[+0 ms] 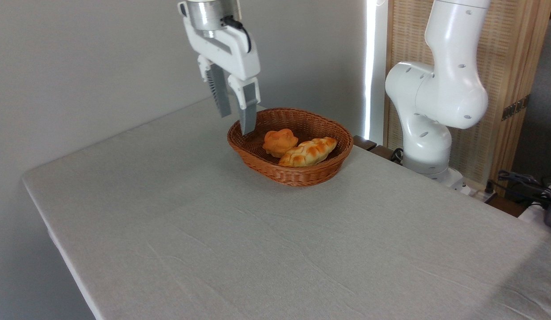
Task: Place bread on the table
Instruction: 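Lower the open gripper over the small round orange roll in the basket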
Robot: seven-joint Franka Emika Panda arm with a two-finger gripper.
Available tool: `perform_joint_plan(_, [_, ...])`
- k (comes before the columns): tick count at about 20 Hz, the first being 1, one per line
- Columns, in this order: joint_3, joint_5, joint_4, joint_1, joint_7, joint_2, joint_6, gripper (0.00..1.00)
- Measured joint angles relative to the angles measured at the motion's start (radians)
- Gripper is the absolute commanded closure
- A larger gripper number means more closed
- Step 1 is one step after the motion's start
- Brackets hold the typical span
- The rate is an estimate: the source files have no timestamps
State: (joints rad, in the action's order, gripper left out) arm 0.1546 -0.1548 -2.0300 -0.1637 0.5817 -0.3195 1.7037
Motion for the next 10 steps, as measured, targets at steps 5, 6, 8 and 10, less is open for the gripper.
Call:
perform_joint_plan(5, [0.116, -0.026, -0.18, -0.002, 0.0, -0.134, -0.001, 0.0])
perform_joint_plan(6, [0.136, -0.027, -0.209, -0.003, 0.0, -0.144, -0.001, 0.0])
perform_joint_plan(8, [0.175, -0.027, -0.262, -0.004, 0.0, -0.149, 0.004, 0.0])
perform_joint_plan(10, [0.204, -0.027, -0.314, -0.004, 0.0, -0.148, 0.031, 0.0])
